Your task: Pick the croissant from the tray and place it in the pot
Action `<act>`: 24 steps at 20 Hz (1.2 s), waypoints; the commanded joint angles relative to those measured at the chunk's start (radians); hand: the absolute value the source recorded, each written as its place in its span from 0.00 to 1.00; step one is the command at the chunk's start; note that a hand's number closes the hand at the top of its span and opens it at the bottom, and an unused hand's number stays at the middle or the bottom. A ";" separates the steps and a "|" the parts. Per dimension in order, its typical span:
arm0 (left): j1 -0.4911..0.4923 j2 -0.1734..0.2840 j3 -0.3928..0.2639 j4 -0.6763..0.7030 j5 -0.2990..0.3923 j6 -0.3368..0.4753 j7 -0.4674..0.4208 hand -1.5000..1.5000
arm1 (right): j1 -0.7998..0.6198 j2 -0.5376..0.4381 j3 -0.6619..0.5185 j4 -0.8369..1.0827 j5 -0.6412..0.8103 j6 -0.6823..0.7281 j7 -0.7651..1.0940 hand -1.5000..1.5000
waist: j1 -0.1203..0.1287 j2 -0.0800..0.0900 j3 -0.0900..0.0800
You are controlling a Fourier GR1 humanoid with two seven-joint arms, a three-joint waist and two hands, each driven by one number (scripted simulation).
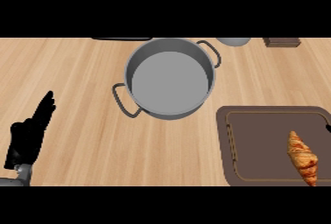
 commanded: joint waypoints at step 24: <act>0.049 -0.109 0.129 0.033 -0.098 -0.099 -0.039 0.50 | -0.379 0.323 0.087 0.456 0.174 0.295 0.164 0.00 | -0.032 -0.008 0.002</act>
